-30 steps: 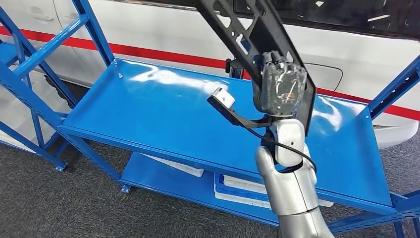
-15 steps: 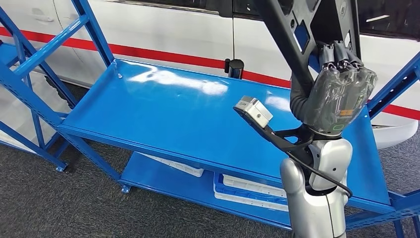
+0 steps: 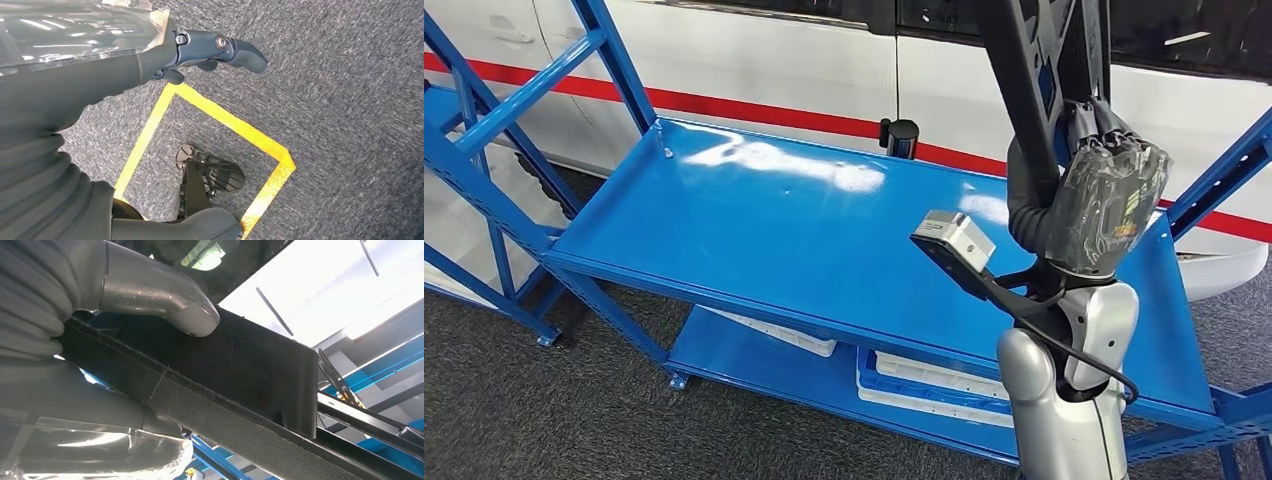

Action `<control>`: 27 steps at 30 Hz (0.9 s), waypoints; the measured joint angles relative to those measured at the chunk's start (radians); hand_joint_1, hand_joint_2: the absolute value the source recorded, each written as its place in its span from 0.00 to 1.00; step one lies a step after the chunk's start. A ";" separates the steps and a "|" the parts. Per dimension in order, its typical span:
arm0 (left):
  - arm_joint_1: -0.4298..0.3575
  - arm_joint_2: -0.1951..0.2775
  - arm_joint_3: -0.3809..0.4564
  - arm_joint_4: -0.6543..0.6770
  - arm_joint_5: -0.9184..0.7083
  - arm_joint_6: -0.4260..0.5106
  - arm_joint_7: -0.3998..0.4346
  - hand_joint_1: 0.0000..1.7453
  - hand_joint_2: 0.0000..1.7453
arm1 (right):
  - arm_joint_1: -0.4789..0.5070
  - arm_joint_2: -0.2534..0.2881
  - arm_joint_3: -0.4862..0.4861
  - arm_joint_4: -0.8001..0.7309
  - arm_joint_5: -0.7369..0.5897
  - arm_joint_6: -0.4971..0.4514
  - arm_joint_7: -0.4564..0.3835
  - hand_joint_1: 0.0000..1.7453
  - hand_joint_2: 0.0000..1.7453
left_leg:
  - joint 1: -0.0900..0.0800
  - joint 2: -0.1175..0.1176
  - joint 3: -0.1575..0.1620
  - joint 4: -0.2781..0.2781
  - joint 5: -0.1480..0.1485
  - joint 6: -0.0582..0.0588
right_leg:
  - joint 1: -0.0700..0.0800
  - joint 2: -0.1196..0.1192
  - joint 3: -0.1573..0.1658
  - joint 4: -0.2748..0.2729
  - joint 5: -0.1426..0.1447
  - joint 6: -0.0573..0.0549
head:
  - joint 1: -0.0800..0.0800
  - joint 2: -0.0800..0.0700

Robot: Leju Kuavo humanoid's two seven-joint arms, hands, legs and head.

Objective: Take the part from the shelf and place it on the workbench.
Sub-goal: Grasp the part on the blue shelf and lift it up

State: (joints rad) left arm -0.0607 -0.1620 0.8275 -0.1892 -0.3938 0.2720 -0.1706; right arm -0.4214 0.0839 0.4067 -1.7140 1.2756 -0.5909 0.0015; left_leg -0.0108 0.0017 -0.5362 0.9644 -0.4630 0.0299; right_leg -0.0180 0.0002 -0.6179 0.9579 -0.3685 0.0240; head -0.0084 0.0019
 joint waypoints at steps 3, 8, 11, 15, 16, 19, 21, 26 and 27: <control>0.000 0.000 0.003 0.000 -0.004 0.002 0.008 0.00 1.00 | 0.004 -0.004 0.000 -0.008 -0.011 -0.001 -0.003 1.00 1.00 | 0.000 -0.001 -0.002 0.004 0.006 0.009 | -0.002 0.000 0.000 -0.001 0.007 0.011 | 0.000 0.000; -0.004 -0.002 0.005 0.000 -0.016 -0.001 0.021 0.00 1.00 | 0.012 -0.019 -0.007 -0.020 -0.019 -0.005 -0.007 1.00 1.00 | 0.009 0.008 -0.021 -0.008 0.038 0.033 | -0.001 0.001 -0.076 0.190 -0.125 -0.005 | 0.006 0.000; -0.004 -0.002 0.005 0.000 -0.028 -0.005 0.030 0.00 1.00 | 0.024 -0.029 -0.014 -0.023 -0.026 -0.006 -0.010 1.00 1.00 | 0.008 0.009 -0.045 -0.004 0.053 0.029 | -0.003 0.001 -0.089 0.311 -0.185 0.003 | 0.006 0.000; -0.005 -0.002 0.005 0.000 -0.030 -0.014 0.028 0.00 1.00 | 0.027 -0.035 -0.017 -0.031 -0.042 -0.002 -0.012 1.00 1.00 | 0.010 0.009 -0.074 0.014 0.066 0.012 | -0.003 0.001 0.092 0.069 -0.137 0.023 | 0.005 0.000; -0.006 -0.002 0.005 0.000 -0.030 -0.016 0.025 0.00 1.00 | 0.026 -0.035 -0.018 -0.034 -0.049 0.001 -0.013 1.00 1.00 | 0.009 0.009 -0.080 0.020 0.069 0.006 | -0.002 0.002 0.112 0.035 -0.133 0.021 | 0.006 0.000; -0.005 -0.002 0.005 0.000 -0.028 -0.021 0.009 0.00 1.00 | 0.022 -0.036 -0.019 -0.036 -0.067 0.015 -0.015 1.00 1.00 | 0.013 0.007 -0.093 0.028 0.079 -0.017 | 0.000 0.005 0.099 0.032 -0.124 0.004 | 0.004 0.000; -0.004 -0.002 0.005 0.000 -0.026 -0.022 -0.002 0.00 1.00 | 0.020 -0.034 -0.020 -0.035 -0.077 0.023 -0.016 1.00 1.00 | 0.018 0.003 -0.113 0.066 0.033 -0.031 | -0.004 0.004 0.083 0.031 -0.109 -0.015 | 0.000 0.000; -0.005 -0.003 0.005 0.000 -0.025 -0.025 -0.009 0.00 1.00 | 0.019 -0.031 -0.020 -0.033 -0.082 0.028 -0.018 1.00 1.00 | 0.022 0.000 -0.169 0.320 -0.123 -0.048 | 0.003 0.002 0.027 0.034 -0.064 -0.030 | -0.005 0.000; -0.005 -0.003 0.005 0.000 -0.025 -0.025 -0.010 0.00 1.00 | 0.019 -0.031 -0.020 -0.033 -0.083 0.029 -0.018 1.00 1.00 | 0.022 0.000 -0.142 0.305 -0.102 -0.045 | 0.005 0.002 0.015 0.034 -0.055 -0.029 | -0.005 0.000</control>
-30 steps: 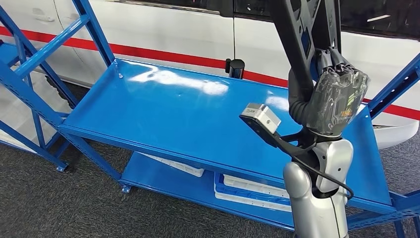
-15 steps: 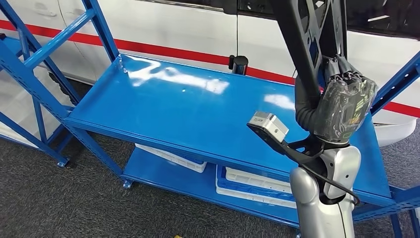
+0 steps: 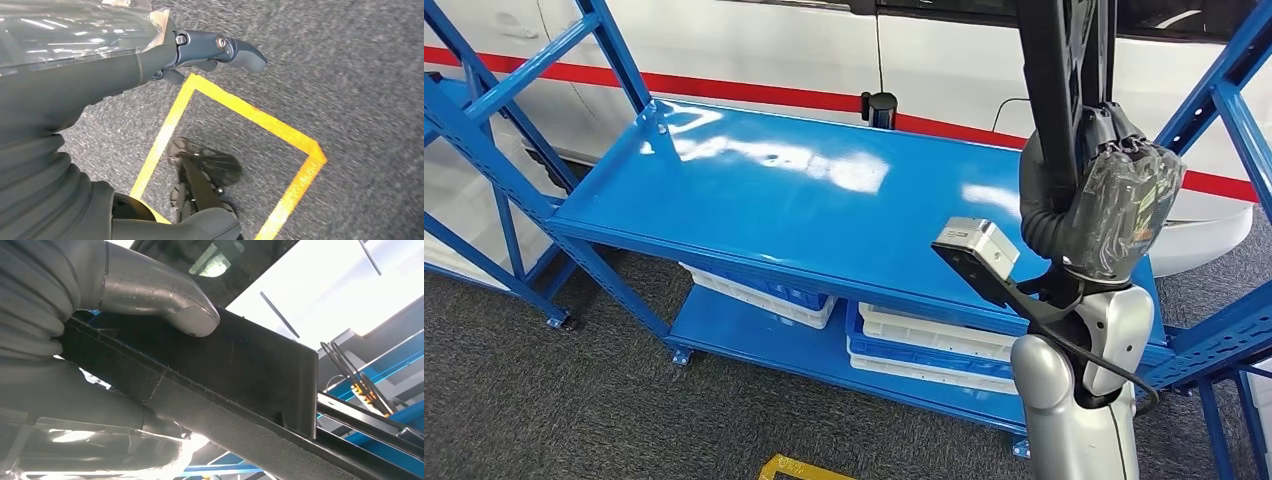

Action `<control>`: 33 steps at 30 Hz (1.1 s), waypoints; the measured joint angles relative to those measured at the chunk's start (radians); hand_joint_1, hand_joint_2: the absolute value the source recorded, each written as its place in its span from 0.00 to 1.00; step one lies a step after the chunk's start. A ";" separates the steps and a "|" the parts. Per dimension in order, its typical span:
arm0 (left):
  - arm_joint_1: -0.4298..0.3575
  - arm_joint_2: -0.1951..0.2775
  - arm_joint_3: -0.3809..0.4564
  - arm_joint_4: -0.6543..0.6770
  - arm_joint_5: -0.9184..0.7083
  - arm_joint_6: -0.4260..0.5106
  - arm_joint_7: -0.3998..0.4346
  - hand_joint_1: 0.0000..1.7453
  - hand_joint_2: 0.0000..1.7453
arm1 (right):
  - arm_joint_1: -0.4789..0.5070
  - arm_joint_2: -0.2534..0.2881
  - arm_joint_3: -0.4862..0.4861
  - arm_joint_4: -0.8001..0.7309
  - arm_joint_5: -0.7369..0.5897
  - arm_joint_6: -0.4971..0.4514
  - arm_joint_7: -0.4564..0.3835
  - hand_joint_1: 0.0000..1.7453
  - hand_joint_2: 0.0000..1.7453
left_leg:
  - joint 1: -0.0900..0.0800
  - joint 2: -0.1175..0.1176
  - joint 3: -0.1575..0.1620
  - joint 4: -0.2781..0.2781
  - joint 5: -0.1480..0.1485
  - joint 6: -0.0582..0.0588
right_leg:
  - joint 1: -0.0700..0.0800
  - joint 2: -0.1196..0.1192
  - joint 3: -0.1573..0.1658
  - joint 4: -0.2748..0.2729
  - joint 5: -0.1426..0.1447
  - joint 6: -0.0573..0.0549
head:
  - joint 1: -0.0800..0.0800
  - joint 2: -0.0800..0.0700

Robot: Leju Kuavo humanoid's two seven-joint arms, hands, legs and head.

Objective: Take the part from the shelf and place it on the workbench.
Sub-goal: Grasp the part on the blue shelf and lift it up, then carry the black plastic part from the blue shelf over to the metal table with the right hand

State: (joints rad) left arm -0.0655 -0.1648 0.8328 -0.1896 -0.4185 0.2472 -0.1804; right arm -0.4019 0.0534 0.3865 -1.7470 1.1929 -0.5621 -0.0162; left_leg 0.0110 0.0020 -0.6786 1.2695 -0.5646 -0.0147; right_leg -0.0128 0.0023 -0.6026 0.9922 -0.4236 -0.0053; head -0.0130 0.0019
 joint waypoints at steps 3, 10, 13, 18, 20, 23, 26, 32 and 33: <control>-0.002 0.001 0.000 -0.002 0.003 -0.001 -0.014 0.00 1.00 | -0.001 0.001 0.000 0.000 -0.009 0.000 -0.001 1.00 1.00 | -0.005 -0.005 0.154 -0.200 0.047 0.022 | 0.005 0.002 -0.023 0.002 0.024 0.008 | 0.000 0.000; -0.004 -0.006 0.006 -0.004 0.015 -0.005 -0.047 0.00 1.00 | -0.004 0.008 -0.005 0.012 -0.018 0.000 -0.005 1.00 1.00 | -0.013 0.004 0.180 -0.316 0.090 0.071 | 0.002 -0.002 -0.061 0.057 -0.015 0.030 | 0.003 0.000; -0.003 -0.007 0.011 -0.004 0.018 -0.007 -0.060 0.00 1.00 | 0.001 0.008 -0.007 0.018 -0.023 -0.001 -0.006 1.00 1.00 | -0.015 0.009 0.135 -0.314 0.127 0.077 | -0.001 -0.002 -0.104 0.244 -0.135 0.027 | 0.006 0.000; -0.005 -0.011 0.019 -0.004 0.035 -0.020 -0.087 0.00 1.00 | 0.006 0.012 -0.011 0.031 -0.065 0.012 -0.024 1.00 1.00 | -0.013 0.012 0.056 -0.290 0.173 0.060 | -0.007 -0.002 0.053 0.130 -0.086 0.073 | 0.007 0.000; -0.007 -0.011 0.025 -0.005 0.043 -0.022 -0.092 0.00 1.00 | 0.002 0.021 -0.011 0.038 -0.082 0.020 -0.033 1.00 1.00 | -0.015 0.012 0.035 -0.276 0.186 0.049 | -0.004 -0.001 0.125 0.014 -0.104 0.061 | 0.006 0.000; -0.009 -0.009 0.031 -0.005 0.046 -0.023 -0.093 0.00 1.00 | -0.002 0.030 -0.010 0.053 -0.088 0.022 -0.038 1.00 1.00 | -0.011 0.010 0.023 -0.269 0.201 0.031 | -0.003 -0.001 0.116 -0.008 -0.106 0.035 | 0.005 0.000; -0.010 -0.007 0.036 -0.005 0.039 -0.024 -0.090 0.00 1.00 | 0.000 0.033 -0.013 0.063 -0.091 0.022 -0.039 1.00 1.00 | -0.003 0.004 -0.008 -0.181 0.094 0.012 | -0.007 -0.005 0.095 -0.008 -0.076 0.006 | 0.001 0.000; -0.011 -0.005 0.036 -0.005 0.028 -0.052 -0.091 0.00 1.00 | 0.049 0.031 -0.043 0.068 -0.110 0.011 -0.049 1.00 1.00 | 0.000 -0.001 0.041 -0.048 0.053 0.009 | -0.002 -0.005 0.012 0.004 -0.014 0.007 | -0.001 0.000; -0.013 -0.003 0.036 -0.005 0.028 -0.060 -0.093 0.00 1.00 | 0.059 0.031 -0.049 0.066 -0.113 0.009 -0.053 1.00 1.00 | -0.001 -0.004 0.096 -0.121 0.063 0.015 | -0.001 -0.004 0.002 0.007 -0.006 0.010 | -0.002 0.000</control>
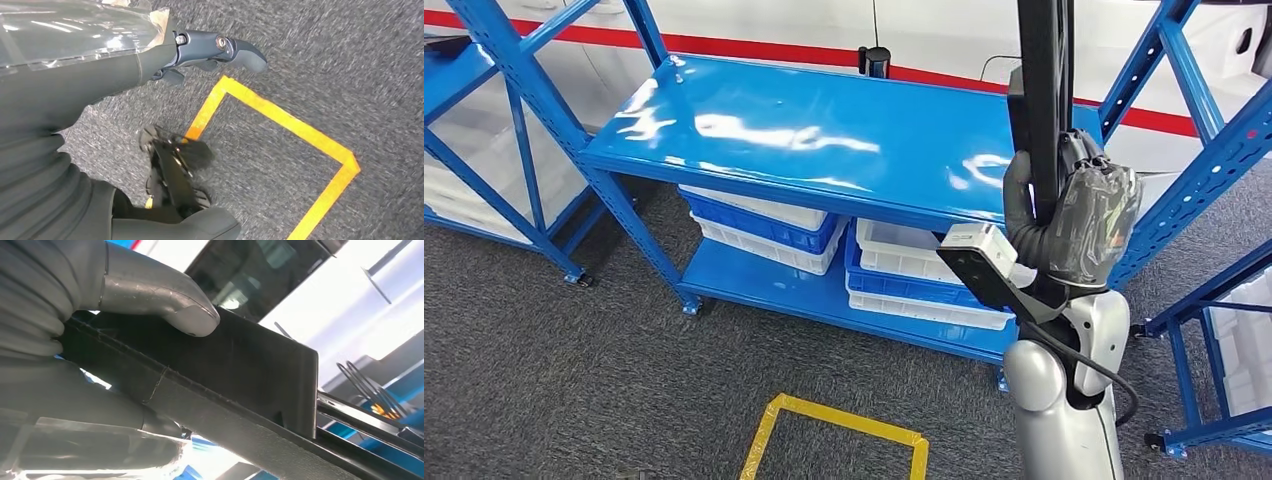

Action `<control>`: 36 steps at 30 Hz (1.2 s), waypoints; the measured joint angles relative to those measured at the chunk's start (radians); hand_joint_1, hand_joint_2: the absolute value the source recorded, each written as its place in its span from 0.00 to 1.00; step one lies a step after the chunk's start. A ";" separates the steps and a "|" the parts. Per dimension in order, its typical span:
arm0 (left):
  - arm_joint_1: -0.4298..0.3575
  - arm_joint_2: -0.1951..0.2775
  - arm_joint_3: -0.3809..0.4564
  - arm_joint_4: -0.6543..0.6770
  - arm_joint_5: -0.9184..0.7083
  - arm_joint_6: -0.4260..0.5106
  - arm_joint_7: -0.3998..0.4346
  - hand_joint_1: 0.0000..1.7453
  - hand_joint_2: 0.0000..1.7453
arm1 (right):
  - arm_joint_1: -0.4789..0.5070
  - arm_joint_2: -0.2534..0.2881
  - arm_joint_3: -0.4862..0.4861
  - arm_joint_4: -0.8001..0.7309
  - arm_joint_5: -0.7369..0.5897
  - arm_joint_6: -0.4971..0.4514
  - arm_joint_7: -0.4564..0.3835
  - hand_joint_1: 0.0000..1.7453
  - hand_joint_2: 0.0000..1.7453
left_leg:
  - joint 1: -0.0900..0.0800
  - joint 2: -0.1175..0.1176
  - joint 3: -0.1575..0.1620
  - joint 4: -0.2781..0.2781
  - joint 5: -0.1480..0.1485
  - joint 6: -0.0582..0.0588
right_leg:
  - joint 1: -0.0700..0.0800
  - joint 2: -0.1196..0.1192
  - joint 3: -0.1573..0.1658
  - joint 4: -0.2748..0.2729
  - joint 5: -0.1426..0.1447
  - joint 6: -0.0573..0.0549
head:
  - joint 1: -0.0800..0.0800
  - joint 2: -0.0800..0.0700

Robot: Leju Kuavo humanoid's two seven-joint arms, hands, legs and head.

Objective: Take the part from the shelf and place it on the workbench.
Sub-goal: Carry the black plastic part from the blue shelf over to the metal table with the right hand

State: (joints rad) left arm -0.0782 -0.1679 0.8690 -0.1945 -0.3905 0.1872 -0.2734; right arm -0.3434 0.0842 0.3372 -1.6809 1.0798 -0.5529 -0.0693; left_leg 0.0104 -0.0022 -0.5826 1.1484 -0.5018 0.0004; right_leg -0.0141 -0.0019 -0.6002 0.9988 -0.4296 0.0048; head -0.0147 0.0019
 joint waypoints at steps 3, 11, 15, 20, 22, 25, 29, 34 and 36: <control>-0.005 0.003 0.000 0.000 -0.007 -0.009 -0.003 0.00 1.00 | 0.019 0.000 -0.016 -0.010 -0.010 -0.008 -0.015 1.00 1.00 | -0.010 -0.008 0.104 -0.161 -0.020 0.018 | 0.000 -0.001 -0.012 0.000 0.023 0.018 | 0.000 0.000; -0.010 0.005 0.000 0.000 -0.031 0.008 0.004 0.00 1.00 | 0.047 -0.005 -0.046 -0.017 -0.020 -0.013 -0.028 1.00 1.00 | -0.012 0.010 0.012 -0.186 0.077 0.062 | -0.002 0.000 -0.099 0.258 -0.151 0.025 | 0.007 0.000; -0.010 0.004 0.000 0.000 -0.036 0.007 0.008 0.00 1.00 | 0.053 -0.007 -0.049 -0.018 -0.020 -0.013 -0.029 1.00 1.00 | -0.013 0.013 -0.055 -0.174 0.124 0.051 | -0.003 0.000 0.025 0.182 -0.087 0.061 | 0.007 0.000; -0.009 0.006 0.000 0.000 -0.039 -0.004 0.009 0.00 1.00 | 0.055 -0.007 -0.053 -0.020 -0.020 -0.014 -0.032 1.00 1.00 | -0.013 0.012 -0.086 -0.162 0.167 0.023 | 0.002 0.001 0.156 -0.040 -0.118 0.021 | 0.002 0.000; -0.007 0.009 0.000 0.000 -0.039 -0.007 0.009 0.00 1.00 | 0.055 -0.007 -0.054 -0.020 -0.020 -0.015 -0.033 1.00 1.00 | -0.008 0.008 -0.104 -0.140 0.133 0.010 | -0.001 -0.001 0.137 -0.040 -0.095 0.000 | 0.001 0.000; -0.007 0.009 0.000 0.000 -0.036 -0.011 0.009 0.00 1.00 | 0.057 -0.006 -0.055 -0.020 -0.020 -0.015 -0.034 1.00 1.00 | 0.000 0.004 -0.150 0.023 -0.016 -0.007 | -0.003 -0.003 0.099 -0.037 -0.057 -0.014 | -0.005 0.000; -0.007 0.011 0.000 0.000 -0.030 -0.016 0.008 0.00 1.00 | 0.058 -0.006 -0.056 -0.019 -0.021 -0.015 -0.035 1.00 1.00 | 0.003 0.004 -0.100 0.101 -0.007 -0.011 | -0.001 -0.003 0.035 -0.019 -0.020 -0.006 | -0.006 0.000; -0.011 0.011 0.000 0.000 -0.029 -0.025 0.003 0.00 1.00 | 0.054 -0.006 -0.059 -0.019 -0.021 -0.015 -0.036 1.00 1.00 | -0.008 -0.004 0.085 -0.162 -0.005 0.011 | 0.002 -0.004 -0.001 -0.011 0.016 0.024 | -0.004 0.000; -0.010 0.010 0.000 0.000 -0.029 -0.029 0.002 0.00 1.00 | 0.053 -0.007 -0.061 -0.019 -0.022 -0.015 -0.036 1.00 1.00 | -0.011 -0.001 0.073 -0.172 0.012 0.031 | 0.001 -0.005 -0.009 -0.012 0.025 0.037 | -0.003 0.000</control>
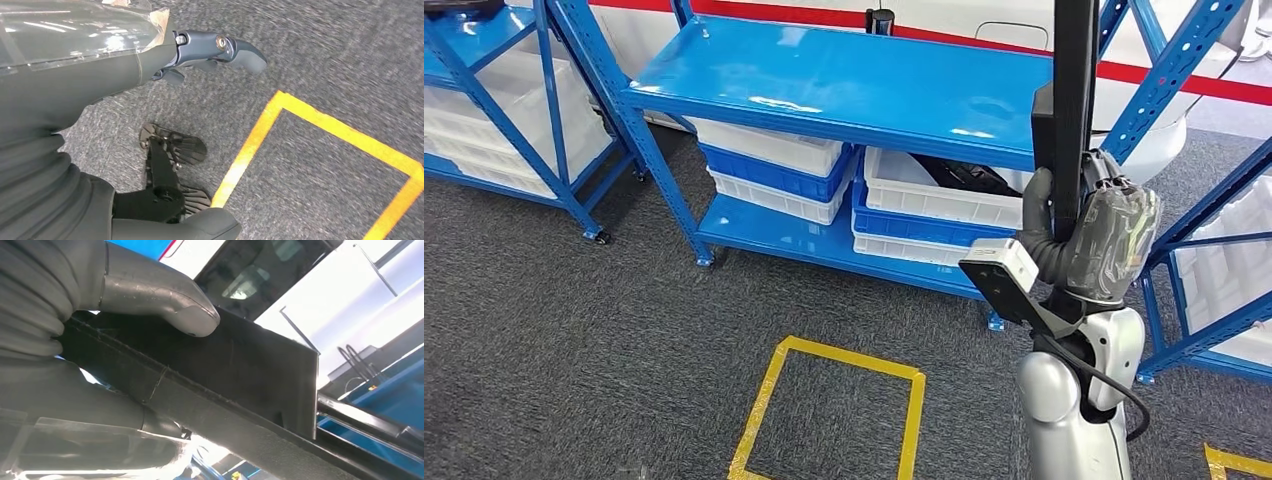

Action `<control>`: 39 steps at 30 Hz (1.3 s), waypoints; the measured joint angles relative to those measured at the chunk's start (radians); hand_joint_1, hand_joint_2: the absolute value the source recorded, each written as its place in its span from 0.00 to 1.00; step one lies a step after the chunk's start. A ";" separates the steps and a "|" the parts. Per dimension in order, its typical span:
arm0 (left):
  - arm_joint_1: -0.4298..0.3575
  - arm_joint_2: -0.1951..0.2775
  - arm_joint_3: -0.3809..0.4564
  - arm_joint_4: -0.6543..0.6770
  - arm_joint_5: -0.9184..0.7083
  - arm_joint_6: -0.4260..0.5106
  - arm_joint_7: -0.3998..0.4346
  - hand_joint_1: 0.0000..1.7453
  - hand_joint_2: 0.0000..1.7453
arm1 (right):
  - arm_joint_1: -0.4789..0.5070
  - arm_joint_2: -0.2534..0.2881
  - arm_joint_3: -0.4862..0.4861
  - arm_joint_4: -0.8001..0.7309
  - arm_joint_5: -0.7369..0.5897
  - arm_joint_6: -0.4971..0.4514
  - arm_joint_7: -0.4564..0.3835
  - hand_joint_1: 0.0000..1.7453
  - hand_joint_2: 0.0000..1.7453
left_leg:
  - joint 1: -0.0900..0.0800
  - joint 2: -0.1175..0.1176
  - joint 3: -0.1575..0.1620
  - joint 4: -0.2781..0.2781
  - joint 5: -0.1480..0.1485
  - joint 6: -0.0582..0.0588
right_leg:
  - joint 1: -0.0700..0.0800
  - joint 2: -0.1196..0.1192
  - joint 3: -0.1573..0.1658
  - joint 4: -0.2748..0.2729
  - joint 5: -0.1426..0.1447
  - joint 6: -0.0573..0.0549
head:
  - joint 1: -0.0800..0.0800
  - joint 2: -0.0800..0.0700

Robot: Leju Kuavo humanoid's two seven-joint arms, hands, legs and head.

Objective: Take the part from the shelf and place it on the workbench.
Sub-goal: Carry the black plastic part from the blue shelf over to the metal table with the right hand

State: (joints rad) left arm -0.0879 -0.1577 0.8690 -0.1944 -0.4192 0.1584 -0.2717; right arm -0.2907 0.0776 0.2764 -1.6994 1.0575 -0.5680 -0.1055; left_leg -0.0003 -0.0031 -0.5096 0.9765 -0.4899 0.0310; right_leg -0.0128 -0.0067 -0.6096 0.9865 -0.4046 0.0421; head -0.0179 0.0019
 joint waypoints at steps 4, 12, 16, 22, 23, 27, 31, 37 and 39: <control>0.000 0.001 0.000 0.000 0.010 0.003 -0.008 0.00 1.00 | -0.006 -0.002 -0.005 0.007 -0.006 0.003 0.000 1.00 1.00 | 0.000 0.009 -0.045 -0.006 0.044 0.035 | 0.000 0.003 -0.068 0.175 -0.136 -0.015 | 0.009 0.000; -0.002 -0.008 0.006 0.000 0.018 0.060 -0.012 0.00 1.00 | -0.056 0.008 -0.005 0.044 0.039 0.026 0.009 1.00 1.00 | -0.017 -0.011 -0.125 -0.003 0.112 0.026 | 0.015 0.040 0.145 -0.005 -0.114 -0.021 | 0.008 0.000; 0.000 -0.010 0.009 -0.001 0.019 0.070 -0.011 0.00 1.00 | -0.074 0.016 -0.002 0.059 0.048 0.027 0.012 1.00 1.00 | -0.011 -0.027 -0.142 0.002 0.123 0.005 | 0.012 0.025 0.158 -0.055 -0.108 -0.040 | 0.009 0.000; 0.002 -0.009 0.021 -0.001 0.030 0.088 -0.010 0.00 1.00 | -0.091 0.027 0.002 0.092 0.041 0.029 0.015 1.00 1.00 | 0.013 -0.002 -0.243 0.294 -0.034 -0.040 | -0.001 -0.025 0.140 -0.047 -0.091 -0.049 | 0.000 0.000; 0.003 -0.008 0.023 -0.001 0.030 0.089 -0.010 0.00 1.00 | -0.092 0.028 0.003 0.097 0.039 0.029 0.016 1.00 1.00 | 0.018 0.002 -0.225 0.274 -0.016 -0.045 | -0.003 -0.033 0.135 -0.040 -0.092 -0.047 | 0.000 0.000; 0.002 -0.009 0.027 -0.001 0.031 0.090 -0.009 0.00 1.00 | -0.100 0.034 0.008 0.108 0.035 0.029 0.018 1.00 1.00 | 0.020 0.047 -0.094 0.055 0.057 -0.050 | -0.004 -0.054 0.121 -0.017 -0.103 -0.028 | -0.003 0.000; 0.002 -0.009 0.032 -0.001 0.031 0.093 -0.009 0.00 1.00 | -0.104 0.037 0.010 0.114 0.022 0.026 0.014 1.00 1.00 | 0.009 0.030 -0.098 0.032 0.057 -0.013 | 0.000 -0.065 0.111 -0.005 -0.113 -0.012 | 0.000 0.000; 0.001 -0.010 0.037 -0.001 0.040 0.110 -0.012 0.00 1.00 | -0.075 0.035 0.010 0.114 0.009 0.011 -0.001 1.00 1.00 | 0.003 -0.018 -0.114 0.026 0.075 0.026 | -0.001 0.001 -0.038 0.301 -0.238 -0.024 | 0.005 0.000; 0.001 -0.012 0.044 -0.001 0.044 0.122 -0.011 0.00 1.00 | -0.057 0.036 0.010 0.114 0.005 0.008 -0.003 1.00 1.00 | -0.002 -0.041 -0.116 0.026 0.080 0.029 | 0.001 0.006 -0.018 0.256 -0.205 -0.015 | 0.005 0.000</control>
State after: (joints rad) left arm -0.0869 -0.1701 0.9131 -0.1949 -0.3749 0.2800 -0.2824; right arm -0.3475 0.1132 0.2869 -1.5854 1.0625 -0.5600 -0.1085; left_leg -0.0024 -0.0437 -0.6257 1.0026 -0.4103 0.0600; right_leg -0.0120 -0.0011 -0.6274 1.2422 -0.6099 0.0270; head -0.0124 0.0019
